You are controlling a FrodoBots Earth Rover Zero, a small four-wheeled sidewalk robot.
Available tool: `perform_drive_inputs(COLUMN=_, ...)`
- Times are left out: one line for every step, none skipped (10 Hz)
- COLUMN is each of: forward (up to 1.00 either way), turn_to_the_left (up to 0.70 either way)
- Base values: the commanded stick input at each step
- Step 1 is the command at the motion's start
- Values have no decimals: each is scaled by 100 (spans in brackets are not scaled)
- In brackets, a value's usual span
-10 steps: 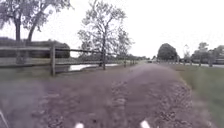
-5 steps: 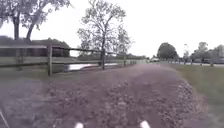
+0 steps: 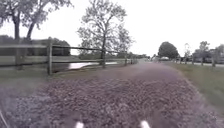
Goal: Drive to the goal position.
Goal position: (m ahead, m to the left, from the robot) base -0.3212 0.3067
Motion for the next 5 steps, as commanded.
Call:
perform_drive_inputs(forward=0, turn_to_the_left=70)
perform_drive_inputs(forward=0, turn_to_the_left=70)
perform_drive_inputs(forward=0, turn_to_the_left=70)
perform_drive_inputs(forward=0, turn_to_the_left=70)
perform_drive_inputs(forward=0, turn_to_the_left=70)
